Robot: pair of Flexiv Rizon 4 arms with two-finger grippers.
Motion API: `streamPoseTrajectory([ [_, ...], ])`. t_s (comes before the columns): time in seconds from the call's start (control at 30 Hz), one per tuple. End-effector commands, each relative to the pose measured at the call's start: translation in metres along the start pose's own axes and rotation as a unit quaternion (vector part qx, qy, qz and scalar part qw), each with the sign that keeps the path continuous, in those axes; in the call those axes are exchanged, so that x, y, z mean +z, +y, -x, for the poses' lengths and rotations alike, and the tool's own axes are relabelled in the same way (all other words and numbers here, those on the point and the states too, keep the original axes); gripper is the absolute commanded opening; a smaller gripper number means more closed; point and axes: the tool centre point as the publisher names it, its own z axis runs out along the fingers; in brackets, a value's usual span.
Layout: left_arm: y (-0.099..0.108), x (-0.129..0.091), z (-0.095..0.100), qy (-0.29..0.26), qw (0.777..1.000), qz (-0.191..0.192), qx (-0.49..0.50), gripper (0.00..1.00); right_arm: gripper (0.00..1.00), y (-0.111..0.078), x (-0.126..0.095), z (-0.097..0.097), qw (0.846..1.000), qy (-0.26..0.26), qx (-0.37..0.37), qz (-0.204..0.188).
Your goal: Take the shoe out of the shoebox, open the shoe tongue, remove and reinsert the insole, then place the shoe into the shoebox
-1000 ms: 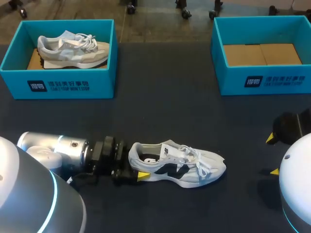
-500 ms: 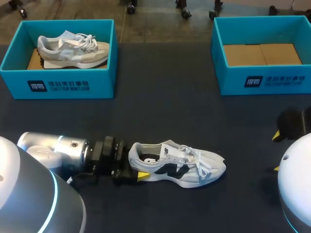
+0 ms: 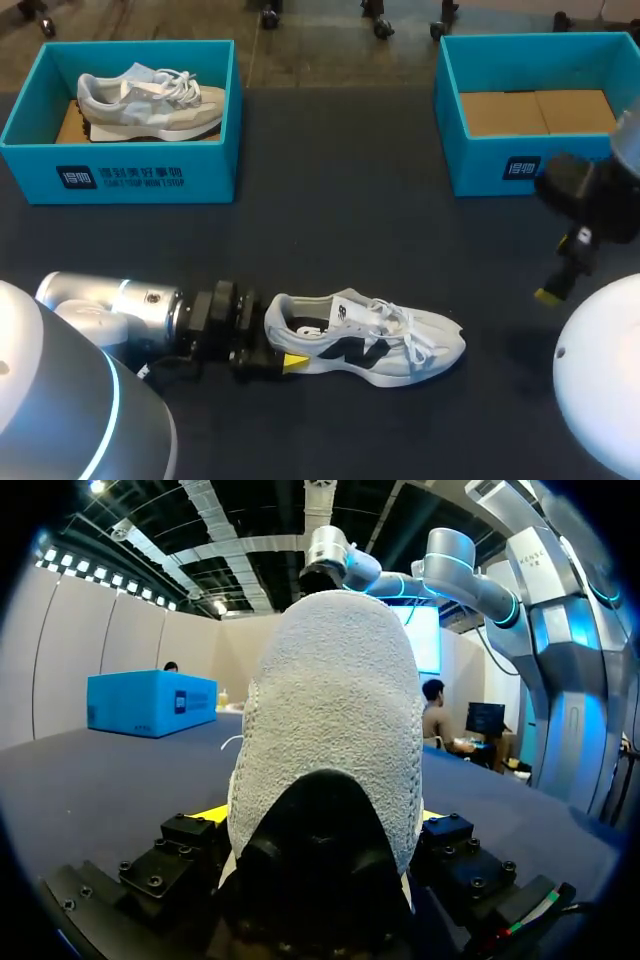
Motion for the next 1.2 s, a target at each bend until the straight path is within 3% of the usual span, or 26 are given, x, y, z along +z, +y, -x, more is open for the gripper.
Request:
streamPoseTrajectory([
  [0.03, 0.001, 0.002, -0.002, -0.001, 1.0, 0.0, 0.0, 0.0, 1.0, 0.01, 0.0, -0.004, 0.997, -0.019, 0.018, -0.077],
  [0.3, 0.001, 0.002, -0.002, -0.001, 1.0, 0.0, 0.0, 0.0, 1.0, 0.01, 0.0, -0.004, 0.997, -0.019, 0.018, -0.077],
  [0.33, 0.001, 0.002, -0.002, -0.001, 1.0, 0.0, 0.0, 0.0, 1.0, 0.012, 0.0, -0.011, 0.998, -0.028, 0.001, -0.063],
  [0.4, 0.001, 0.002, -0.002, -0.001, 1.0, 0.0, 0.0, 0.0, 1.0, 0.015, 0.001, -0.02, 0.995, -0.055, 0.038, -0.068],
  [0.53, 0.001, 0.002, -0.002, -0.001, 1.0, 0.0, 0.0, 0.0, 1.0, 0.019, 0.0, -0.034, 0.99, -0.088, 0.105, -0.038],
  [0.67, 0.001, 0.002, -0.002, -0.001, 1.0, 0.0, 0.0, 0.0, 1.0, 0.028, 0.005, -0.053, 0.974, -0.114, 0.197, -0.018],
  [0.8, 0.001, 0.002, -0.002, -0.001, 1.0, 0.0, 0.0, 0.0, 1.0, 0.048, 0.012, -0.067, 0.955, -0.133, 0.267, -0.001],
  [0.87, 0.001, 0.002, -0.002, -0.001, 1.0, 0.0, 0.0, 0.0, 1.0, 0.05, 0.017, -0.067, 0.946, -0.132, 0.294, 0.031],
  [0.9, 0.001, 0.002, -0.002, -0.001, 1.0, 0.0, 0.0, 0.0, 1.0, 0.05, 0.021, -0.064, 0.949, -0.121, 0.288, 0.041],
  [1.2, 0.001, 0.002, -0.002, -0.001, 1.0, 0.0, 0.0, 0.0, 1.0, 0.05, 0.021, -0.064, 0.949, -0.121, 0.288, 0.041],
])
